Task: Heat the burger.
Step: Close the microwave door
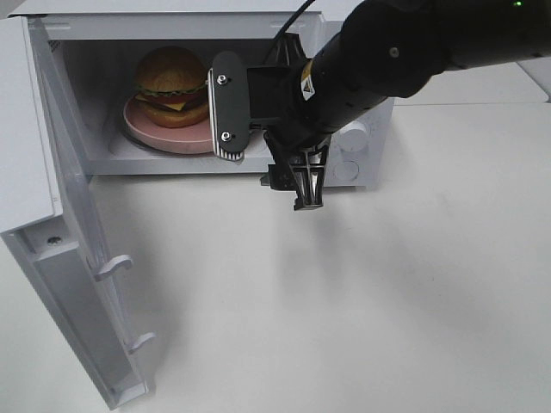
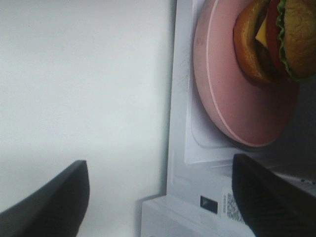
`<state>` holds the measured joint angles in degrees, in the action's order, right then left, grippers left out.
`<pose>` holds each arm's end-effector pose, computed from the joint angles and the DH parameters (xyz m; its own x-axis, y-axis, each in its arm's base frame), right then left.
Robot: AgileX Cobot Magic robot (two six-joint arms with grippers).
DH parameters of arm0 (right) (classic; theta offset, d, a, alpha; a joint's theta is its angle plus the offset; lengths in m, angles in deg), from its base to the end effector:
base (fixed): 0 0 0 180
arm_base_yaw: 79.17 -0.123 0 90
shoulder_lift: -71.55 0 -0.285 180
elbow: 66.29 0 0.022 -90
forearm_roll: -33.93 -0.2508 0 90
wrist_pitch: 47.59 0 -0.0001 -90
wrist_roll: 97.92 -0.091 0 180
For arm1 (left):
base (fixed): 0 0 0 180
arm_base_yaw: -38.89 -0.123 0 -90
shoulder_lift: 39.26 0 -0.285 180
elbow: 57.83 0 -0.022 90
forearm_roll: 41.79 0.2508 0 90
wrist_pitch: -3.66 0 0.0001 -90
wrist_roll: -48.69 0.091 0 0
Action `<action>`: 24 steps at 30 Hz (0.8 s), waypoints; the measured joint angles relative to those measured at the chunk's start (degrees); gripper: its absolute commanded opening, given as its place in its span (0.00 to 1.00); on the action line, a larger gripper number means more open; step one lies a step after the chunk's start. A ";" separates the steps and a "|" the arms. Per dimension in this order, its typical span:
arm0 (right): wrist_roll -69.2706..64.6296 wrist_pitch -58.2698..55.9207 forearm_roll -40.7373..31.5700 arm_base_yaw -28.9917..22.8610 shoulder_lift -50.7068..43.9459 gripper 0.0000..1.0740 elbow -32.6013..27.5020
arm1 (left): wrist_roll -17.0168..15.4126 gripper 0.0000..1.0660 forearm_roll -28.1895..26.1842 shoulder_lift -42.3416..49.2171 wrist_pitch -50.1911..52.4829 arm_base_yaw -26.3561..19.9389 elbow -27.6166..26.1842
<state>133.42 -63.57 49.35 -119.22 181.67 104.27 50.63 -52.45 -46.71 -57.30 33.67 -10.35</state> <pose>0.3037 0.2466 0.2218 0.3324 -0.9126 -0.2381 -0.7382 -0.0946 -0.6679 -0.0076 -0.0155 0.2834 -0.4307 -0.0961 -0.8974 0.0310 0.9922 -0.1211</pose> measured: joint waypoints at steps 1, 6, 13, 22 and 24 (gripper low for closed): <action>-1.60 0.00 0.00 0.00 -1.20 0.71 -1.60 | 0.00 0.94 0.00 0.00 0.00 0.00 0.00; -5.10 0.00 0.00 0.00 -4.53 0.71 -5.84 | 0.00 0.94 0.00 0.00 0.00 0.00 0.00; -11.00 0.00 0.00 0.00 -9.45 0.71 -11.63 | 0.00 0.94 0.00 0.00 0.00 0.00 0.00; -28.02 -3.84 0.00 0.00 -16.79 0.71 -17.82 | 0.00 0.94 0.00 0.00 0.00 0.00 0.00; -30.31 -4.81 0.00 0.00 -17.25 0.71 -17.93 | 0.00 0.94 0.00 0.00 0.00 0.00 0.00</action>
<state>103.11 -68.38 49.35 -119.22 164.42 86.34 50.63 -52.45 -46.71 -57.30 33.67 -10.35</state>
